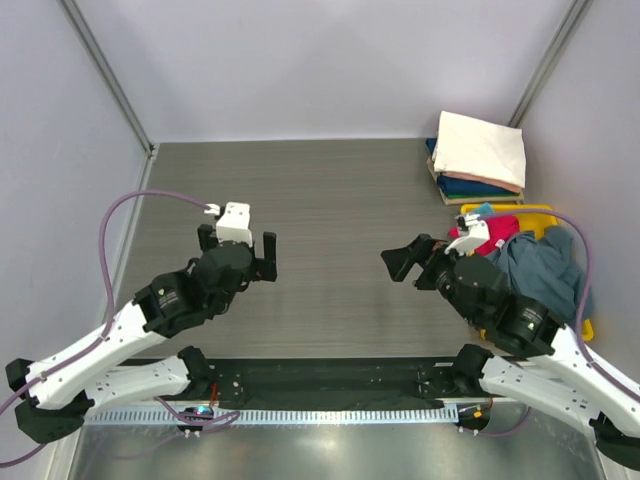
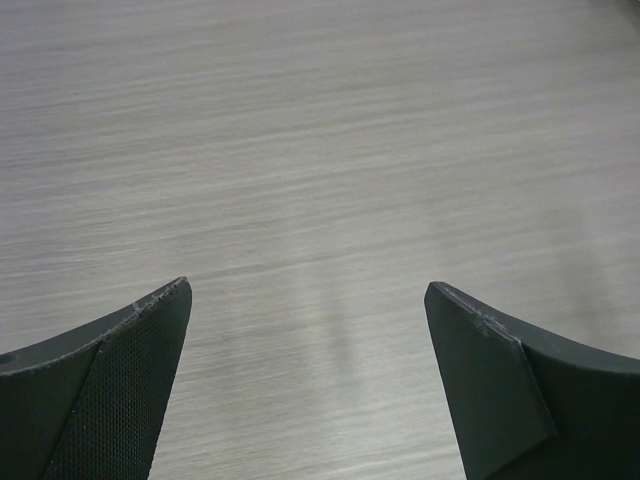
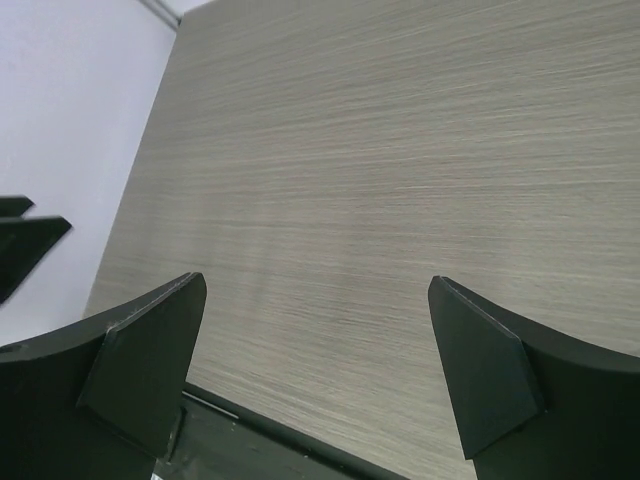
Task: Fold and stack the t-shirts
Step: Grab the tshirt from the pile
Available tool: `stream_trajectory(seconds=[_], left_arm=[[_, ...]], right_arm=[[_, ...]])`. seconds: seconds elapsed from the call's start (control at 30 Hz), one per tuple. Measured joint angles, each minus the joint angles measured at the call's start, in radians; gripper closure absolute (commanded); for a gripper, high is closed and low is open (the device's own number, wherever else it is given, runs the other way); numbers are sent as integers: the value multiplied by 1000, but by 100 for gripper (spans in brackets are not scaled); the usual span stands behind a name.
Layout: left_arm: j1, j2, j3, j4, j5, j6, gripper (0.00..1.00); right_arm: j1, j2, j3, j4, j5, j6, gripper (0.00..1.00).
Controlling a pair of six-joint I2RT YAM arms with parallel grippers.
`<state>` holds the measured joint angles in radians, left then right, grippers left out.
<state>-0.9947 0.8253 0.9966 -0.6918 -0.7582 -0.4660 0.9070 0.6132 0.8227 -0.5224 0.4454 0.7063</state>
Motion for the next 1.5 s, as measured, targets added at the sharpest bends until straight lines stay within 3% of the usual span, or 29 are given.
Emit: stream_trajectory(seconds=[0.13, 0.3, 0.43, 0.53, 0.67, 0.73, 0.8, 0.87, 1.0, 1.07, 1.27, 1.5], left_arm=[[0, 1, 1, 16, 80, 6, 0], [-1, -113, -3, 106, 178, 53, 0], [-1, -132, 17, 111, 148, 64, 0], [0, -95, 13, 101, 104, 62, 2], [2, -45, 10, 64, 55, 54, 4], [2, -33, 0, 43, 33, 51, 4], [2, -35, -6, 24, 14, 48, 4], [2, -38, -6, 17, 2, 45, 5], [2, -44, -6, 9, -10, 38, 6], [2, -45, -6, 2, -12, 33, 7], [3, -45, -6, -11, -25, 29, 7], [3, -39, -6, -19, -32, 29, 8]], right_arm=[[0, -103, -10, -37, 48, 66, 0], [0, -309, -74, -11, 57, 64, 0], [0, -344, -49, -105, 145, 61, 0], [0, -266, 54, -265, 267, 68, 0], [0, -36, 223, -457, 458, 83, 4], [-1, 98, 275, -509, 532, 75, 9], [-25, 214, 313, -519, 565, 40, 6], [-151, 325, 333, -474, 484, -50, 4], [-593, 554, 338, -356, 192, -201, 7], [-709, 653, 336, -326, 96, -248, 7], [-826, 782, 318, -232, -85, -326, 12], [-979, 885, 314, -116, -209, -361, 27]])
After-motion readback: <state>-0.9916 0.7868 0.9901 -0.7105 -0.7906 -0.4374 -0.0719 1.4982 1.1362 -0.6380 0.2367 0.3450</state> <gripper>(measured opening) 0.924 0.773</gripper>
